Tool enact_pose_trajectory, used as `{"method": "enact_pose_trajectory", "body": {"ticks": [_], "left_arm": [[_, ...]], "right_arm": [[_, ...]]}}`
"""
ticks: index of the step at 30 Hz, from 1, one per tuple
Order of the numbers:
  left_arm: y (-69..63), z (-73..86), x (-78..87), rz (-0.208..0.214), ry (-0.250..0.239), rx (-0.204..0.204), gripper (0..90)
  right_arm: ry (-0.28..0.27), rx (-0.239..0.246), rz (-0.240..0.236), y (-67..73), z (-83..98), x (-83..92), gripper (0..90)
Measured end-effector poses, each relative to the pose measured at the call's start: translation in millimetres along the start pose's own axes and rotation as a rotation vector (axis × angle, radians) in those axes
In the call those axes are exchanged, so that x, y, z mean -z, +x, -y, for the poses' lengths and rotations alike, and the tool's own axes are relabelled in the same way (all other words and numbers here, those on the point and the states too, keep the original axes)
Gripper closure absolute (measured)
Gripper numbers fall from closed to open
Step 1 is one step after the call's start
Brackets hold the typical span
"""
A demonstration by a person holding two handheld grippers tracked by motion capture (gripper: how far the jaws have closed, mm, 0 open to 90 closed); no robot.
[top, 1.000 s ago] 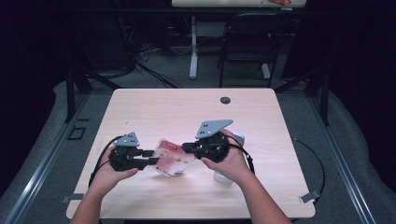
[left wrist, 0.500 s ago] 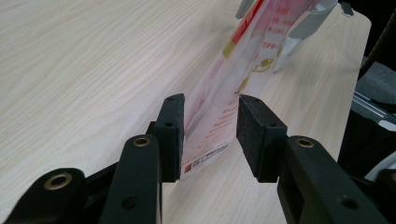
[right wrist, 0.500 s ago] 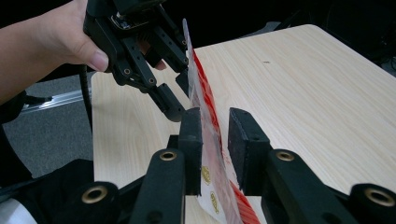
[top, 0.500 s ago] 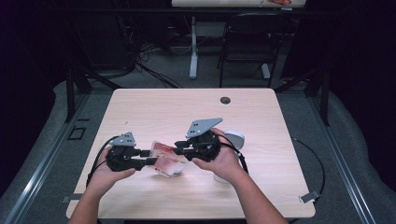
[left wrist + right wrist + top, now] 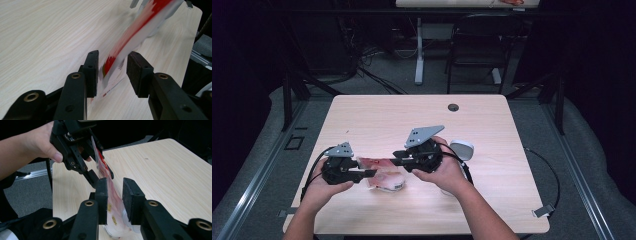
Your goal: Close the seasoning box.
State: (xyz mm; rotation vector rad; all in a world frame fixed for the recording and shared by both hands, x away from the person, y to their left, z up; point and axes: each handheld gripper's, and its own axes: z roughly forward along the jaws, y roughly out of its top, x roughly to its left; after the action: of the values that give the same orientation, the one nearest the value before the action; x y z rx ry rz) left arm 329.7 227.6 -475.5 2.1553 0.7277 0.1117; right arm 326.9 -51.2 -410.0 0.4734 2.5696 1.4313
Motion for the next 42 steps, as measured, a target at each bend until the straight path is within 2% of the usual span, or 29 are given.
{"method": "enact_pose_trajectory", "body": {"ticks": [12, 16, 22, 29, 37, 42], "left_arm": [[1.3, 5.1, 7.7, -0.022, -0.019, 0.024, 55.9], [1.7, 7.3, 11.3, -0.037, -0.024, 0.03, 54.7], [2.4, 9.3, 17.1, -0.066, -0.038, 0.034, 52.1], [5.7, 10.9, 23.0, -0.063, -0.042, 0.048, 51.6], [6.3, 10.8, 31.4, -0.068, -0.04, 0.045, 50.5], [8.2, 12.0, 38.1, -0.075, -0.044, 0.048, 50.5]], "right_arm": [[-0.036, 0.006, -0.024, 4.6, -9.1, -0.6, 67.8], [-0.05, 0.002, -0.019, 4.2, -11.0, 0.7, 65.4], [-0.065, -0.007, 0.009, 3.9, -14.1, 7.4, 60.4], [-0.075, -0.033, 0.052, 3.5, -11.9, 16.4, 55.8], [-0.099, -0.049, 0.098, 1.1, -8.6, 30.3, 51.8], [-0.102, -0.069, 0.123, -3.2, -3.3, 40.0, 51.7]]}}
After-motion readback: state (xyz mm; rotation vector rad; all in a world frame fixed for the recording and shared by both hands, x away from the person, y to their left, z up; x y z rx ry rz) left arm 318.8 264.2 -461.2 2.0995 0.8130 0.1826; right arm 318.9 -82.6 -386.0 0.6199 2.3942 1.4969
